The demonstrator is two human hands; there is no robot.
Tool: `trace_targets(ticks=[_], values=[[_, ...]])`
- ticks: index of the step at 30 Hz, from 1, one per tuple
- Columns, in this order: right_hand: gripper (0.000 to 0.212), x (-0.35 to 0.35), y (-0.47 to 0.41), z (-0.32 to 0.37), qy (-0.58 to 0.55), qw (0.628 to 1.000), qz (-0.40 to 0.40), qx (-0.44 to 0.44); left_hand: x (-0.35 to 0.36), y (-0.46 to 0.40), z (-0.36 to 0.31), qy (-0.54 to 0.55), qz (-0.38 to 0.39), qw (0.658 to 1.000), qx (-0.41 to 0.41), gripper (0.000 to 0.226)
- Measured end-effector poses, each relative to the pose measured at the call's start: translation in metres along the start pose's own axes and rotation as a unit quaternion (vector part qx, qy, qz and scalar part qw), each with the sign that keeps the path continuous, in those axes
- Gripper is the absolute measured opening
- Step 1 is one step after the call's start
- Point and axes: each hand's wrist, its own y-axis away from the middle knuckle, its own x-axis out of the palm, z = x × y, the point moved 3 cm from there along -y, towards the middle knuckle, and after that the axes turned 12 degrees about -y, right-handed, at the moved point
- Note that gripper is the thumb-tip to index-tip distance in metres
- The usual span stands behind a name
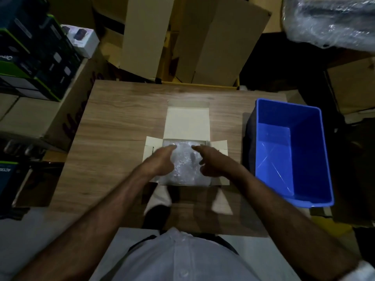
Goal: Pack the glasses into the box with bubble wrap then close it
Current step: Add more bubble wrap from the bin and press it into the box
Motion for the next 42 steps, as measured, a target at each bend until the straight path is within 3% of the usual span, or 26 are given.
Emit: trace_targets(ticks=[2,4,7,9,13,15,18,21,24,29,35,38,42], values=[[0.075,-0.018,0.011,-0.005,0.015,0.996,-0.081,-0.042,-0.01,0.006,0.011,-0.013,-0.085,0.996,0.001,0.074],[0.066,-0.026,0.015,-0.011,0.066,0.989,-0.127,-0.042,-0.012,0.005,0.016,-0.063,-0.11,0.991,0.035,0.076],[0.072,-0.017,0.01,-0.016,0.096,0.991,-0.084,-0.026,-0.007,-0.003,0.009,-0.143,-0.08,0.981,0.106,0.096],[0.083,-0.004,0.004,-0.017,0.128,0.99,-0.053,-0.027,0.002,-0.009,0.002,-0.185,-0.042,0.977,0.103,0.103],[0.097,0.014,-0.001,-0.018,0.146,0.988,-0.045,-0.02,0.014,-0.01,-0.01,-0.248,-0.072,0.962,0.088,0.085],[0.099,0.016,-0.005,-0.016,0.121,0.992,-0.019,-0.015,0.02,-0.009,-0.009,-0.24,-0.033,0.967,0.081,0.087],[0.101,0.02,-0.009,-0.018,0.089,0.995,0.043,0.005,0.019,-0.009,-0.001,-0.169,0.089,0.981,0.037,0.103],[0.106,0.027,-0.005,-0.014,0.086,0.996,0.029,-0.002,0.017,-0.009,-0.003,-0.141,0.131,0.981,0.019,0.112],[0.106,0.036,-0.002,-0.009,0.104,0.995,-0.008,-0.007,0.03,-0.006,-0.012,-0.157,0.086,0.984,0.018,0.113],[0.113,0.05,-0.005,-0.012,0.122,0.992,-0.039,-0.007,0.046,-0.001,-0.016,-0.154,-0.01,0.988,0.01,0.091],[0.12,0.043,-0.007,-0.009,0.151,0.989,-0.001,0.006,0.039,0.007,-0.012,-0.169,-0.042,0.984,0.043,0.092],[0.113,0.031,-0.001,-0.005,0.18,0.983,-0.026,0.003,0.031,0.016,-0.012,-0.127,-0.046,0.989,0.06,0.095],[0.09,0.028,0.017,0.0,0.169,0.975,-0.138,-0.042,0.017,0.03,-0.014,-0.093,-0.147,0.981,0.086,0.085]])
